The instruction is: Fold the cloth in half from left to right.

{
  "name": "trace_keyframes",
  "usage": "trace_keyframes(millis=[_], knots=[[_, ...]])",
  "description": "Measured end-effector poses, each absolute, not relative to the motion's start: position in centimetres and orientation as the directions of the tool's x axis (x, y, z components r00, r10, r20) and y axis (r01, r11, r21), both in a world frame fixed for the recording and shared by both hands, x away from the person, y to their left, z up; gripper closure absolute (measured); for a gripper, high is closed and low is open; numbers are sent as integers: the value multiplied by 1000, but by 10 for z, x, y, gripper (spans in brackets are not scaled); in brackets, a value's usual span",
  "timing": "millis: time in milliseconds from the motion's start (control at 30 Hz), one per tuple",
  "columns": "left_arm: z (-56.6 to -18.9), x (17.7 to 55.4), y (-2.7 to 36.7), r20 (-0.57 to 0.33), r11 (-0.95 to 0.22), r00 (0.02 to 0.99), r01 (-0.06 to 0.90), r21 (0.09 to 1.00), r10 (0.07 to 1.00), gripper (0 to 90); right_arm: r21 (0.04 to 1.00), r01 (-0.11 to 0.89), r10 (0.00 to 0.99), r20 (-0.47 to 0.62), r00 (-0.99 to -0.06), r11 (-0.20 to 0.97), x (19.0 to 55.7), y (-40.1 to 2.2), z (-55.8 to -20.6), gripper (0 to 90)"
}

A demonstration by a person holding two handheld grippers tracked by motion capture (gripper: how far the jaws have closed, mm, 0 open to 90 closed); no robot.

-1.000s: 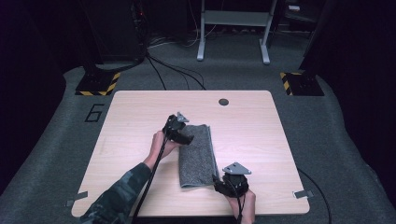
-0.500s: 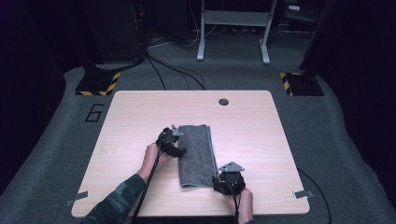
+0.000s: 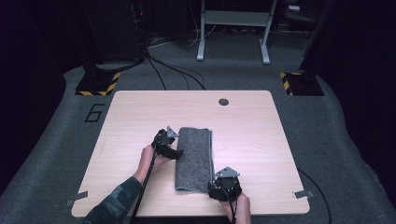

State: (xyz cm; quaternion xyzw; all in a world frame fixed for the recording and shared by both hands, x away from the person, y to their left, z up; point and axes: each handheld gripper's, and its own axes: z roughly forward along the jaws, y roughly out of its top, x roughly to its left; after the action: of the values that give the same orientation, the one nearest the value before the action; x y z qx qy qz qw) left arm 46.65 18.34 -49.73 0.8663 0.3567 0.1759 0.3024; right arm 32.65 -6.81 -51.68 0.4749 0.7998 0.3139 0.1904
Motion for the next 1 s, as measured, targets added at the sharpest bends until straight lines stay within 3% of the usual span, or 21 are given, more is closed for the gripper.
trace_keyframes(millis=[233,500,833,1000], knots=[[-500,407,184,69,-600,753,462,653,655,155,723,605,856,37,-515,333,338,-75,-508,222],[-511,384,189,89,-627,767,445,640,635,149,742,578,834,49,-550,338,389,-78,-496,145],[-492,447,205,-32,-474,693,526,706,720,127,726,622,835,124,-537,292,470,-82,-489,139],[-489,485,205,-43,-452,665,552,701,746,128,704,647,842,130,-524,294,496,-78,-490,132]])
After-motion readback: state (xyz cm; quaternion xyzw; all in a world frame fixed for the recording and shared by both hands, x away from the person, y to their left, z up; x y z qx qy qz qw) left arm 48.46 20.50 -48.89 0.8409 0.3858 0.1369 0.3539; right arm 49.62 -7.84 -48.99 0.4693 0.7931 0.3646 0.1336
